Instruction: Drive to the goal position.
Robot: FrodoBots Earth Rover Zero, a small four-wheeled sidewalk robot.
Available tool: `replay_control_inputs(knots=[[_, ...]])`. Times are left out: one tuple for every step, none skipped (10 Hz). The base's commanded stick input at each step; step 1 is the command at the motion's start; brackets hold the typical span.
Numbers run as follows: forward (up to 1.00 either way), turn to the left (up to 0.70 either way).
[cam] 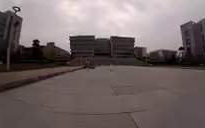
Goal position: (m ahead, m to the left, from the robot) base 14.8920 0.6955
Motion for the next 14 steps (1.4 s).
replay_control_inputs(knots=[[1.00,0.00],[1.00,0.00],[1.00,0.00],[1.00,0.00],[1.00,0.00],[1.00,0.00],[1.00,0.00],[1.00,0.00],[1.00,0.00],[1.00,0.00],[1.00,0.00],[1.00,0.00],[1.00,0.00],[1.00,0.00]])
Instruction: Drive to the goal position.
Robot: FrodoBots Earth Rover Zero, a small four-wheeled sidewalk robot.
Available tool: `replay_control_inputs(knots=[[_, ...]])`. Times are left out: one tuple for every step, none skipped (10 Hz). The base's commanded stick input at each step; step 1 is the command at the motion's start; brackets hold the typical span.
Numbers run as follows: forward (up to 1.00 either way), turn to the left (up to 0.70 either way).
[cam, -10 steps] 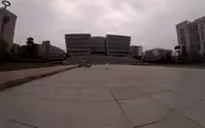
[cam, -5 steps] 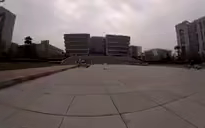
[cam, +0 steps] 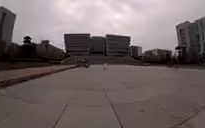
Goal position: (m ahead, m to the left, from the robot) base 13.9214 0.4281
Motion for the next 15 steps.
replay_control_inputs(knots=[[1.00,0.00],[1.00,0.00],[1.00,0.00],[1.00,0.00],[1.00,0.00],[1.00,0.00],[1.00,0.00],[1.00,0.00],[1.00,0.00],[1.00,0.00],[1.00,0.00],[1.00,0.00],[1.00,0.00],[1.00,0.00],[1.00,0.00]])
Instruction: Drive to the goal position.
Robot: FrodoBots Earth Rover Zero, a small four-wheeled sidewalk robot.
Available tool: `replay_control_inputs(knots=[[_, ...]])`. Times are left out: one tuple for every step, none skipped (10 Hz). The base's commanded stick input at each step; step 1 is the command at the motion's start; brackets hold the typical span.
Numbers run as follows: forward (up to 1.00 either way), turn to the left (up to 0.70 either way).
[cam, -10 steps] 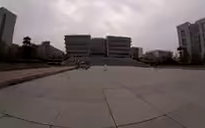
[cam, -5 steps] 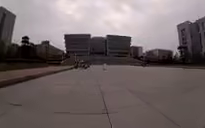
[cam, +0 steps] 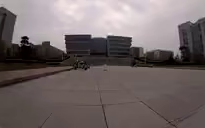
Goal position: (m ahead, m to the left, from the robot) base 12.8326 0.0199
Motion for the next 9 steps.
replay_control_inputs(knots=[[1.00,0.00],[1.00,0.00],[1.00,0.00],[1.00,0.00],[1.00,0.00],[1.00,0.00],[1.00,0.00],[1.00,0.00],[1.00,0.00]])
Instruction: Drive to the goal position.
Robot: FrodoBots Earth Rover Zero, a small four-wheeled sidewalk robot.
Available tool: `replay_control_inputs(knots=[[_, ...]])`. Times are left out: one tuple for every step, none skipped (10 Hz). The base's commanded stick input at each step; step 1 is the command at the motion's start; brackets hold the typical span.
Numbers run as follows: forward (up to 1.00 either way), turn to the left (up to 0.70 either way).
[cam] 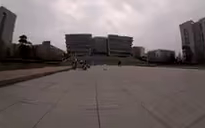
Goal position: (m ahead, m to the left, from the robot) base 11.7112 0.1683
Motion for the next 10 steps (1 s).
replay_control_inputs(knots=[[1.00,0.00],[1.00,0.00],[1.00,0.00],[1.00,-0.09],[1.00,-0.27],[1.00,-0.27],[1.00,-0.27],[1.00,0.00],[1.00,0.00],[1.00,0.00]])
